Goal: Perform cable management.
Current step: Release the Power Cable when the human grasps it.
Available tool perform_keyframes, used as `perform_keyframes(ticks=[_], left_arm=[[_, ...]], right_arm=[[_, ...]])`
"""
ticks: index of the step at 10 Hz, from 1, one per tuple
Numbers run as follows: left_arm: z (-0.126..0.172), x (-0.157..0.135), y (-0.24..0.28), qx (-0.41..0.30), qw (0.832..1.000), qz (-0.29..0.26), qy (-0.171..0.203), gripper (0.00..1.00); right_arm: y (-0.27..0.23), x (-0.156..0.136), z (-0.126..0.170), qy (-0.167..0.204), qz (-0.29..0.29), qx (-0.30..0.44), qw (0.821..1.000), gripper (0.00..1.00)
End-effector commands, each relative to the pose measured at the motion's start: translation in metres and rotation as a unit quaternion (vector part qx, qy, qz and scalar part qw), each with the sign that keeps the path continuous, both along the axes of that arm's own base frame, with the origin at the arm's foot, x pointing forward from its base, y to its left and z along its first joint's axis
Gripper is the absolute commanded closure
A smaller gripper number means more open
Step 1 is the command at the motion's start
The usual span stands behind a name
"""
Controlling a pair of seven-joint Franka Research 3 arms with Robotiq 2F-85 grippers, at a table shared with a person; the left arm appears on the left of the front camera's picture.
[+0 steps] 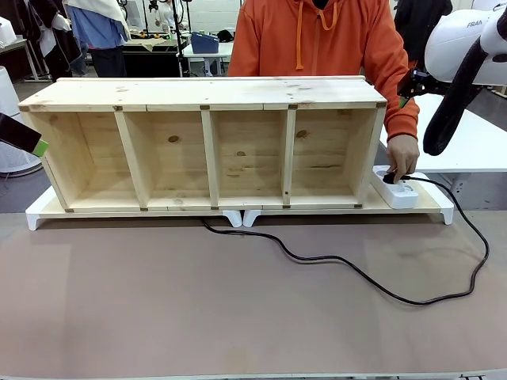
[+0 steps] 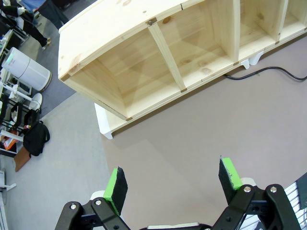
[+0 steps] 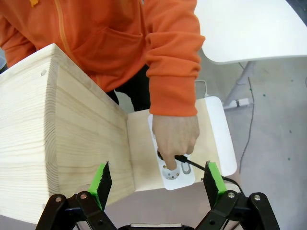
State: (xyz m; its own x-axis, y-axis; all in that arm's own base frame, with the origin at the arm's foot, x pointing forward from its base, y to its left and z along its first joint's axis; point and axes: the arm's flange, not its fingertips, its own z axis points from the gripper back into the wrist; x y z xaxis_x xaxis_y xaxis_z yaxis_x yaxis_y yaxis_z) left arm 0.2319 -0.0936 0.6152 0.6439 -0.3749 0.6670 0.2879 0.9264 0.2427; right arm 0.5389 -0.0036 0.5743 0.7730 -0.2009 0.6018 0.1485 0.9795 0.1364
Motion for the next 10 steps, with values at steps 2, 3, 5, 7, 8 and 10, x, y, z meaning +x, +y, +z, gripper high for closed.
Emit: perform_keyframes(ticks=[2,3,5,7,8,10], left_arm=[[0.0005,0.0019,0.0001,0.001,1.000,-0.001,-0.004,0.00],[0.0005,0.0019,0.0001,0.001,1.000,-0.001,-0.004,0.00],[0.0005,0.0019,0.0001,0.001,1.000,-0.001,-0.004,0.00],[0.0005,0.0019,0.0001,0.001,1.000,-0.001,-0.004,0.00],[0.0005,0.0019,0.0001,0.001,1.000,-0.001,-0.004,0.00],[0.0005,0.0019,0.0001,0.001,1.000,-0.001,-0.004,0.00]], right_arm=[[0.0000,-0.0001,-0.0007,0.002,-0.002,0.002,1.000,0.01],[0.0000,-0.0001,-0.0007,0.002,-0.002,0.002,1.000,0.01],[0.0000,-0.0001,-0.0007,0.002,-0.002,0.002,1.000,0.01],[0.0000,-0.0001,-0.0007,0.002,-0.002,0.002,1.000,0.01],[0.0000,-0.0001,-0.0007,0.002,-0.002,0.002,1.000,0.01],[0.0000,-0.0001,-0.0007,0.002,-0.002,0.002,1.000,0.01]])
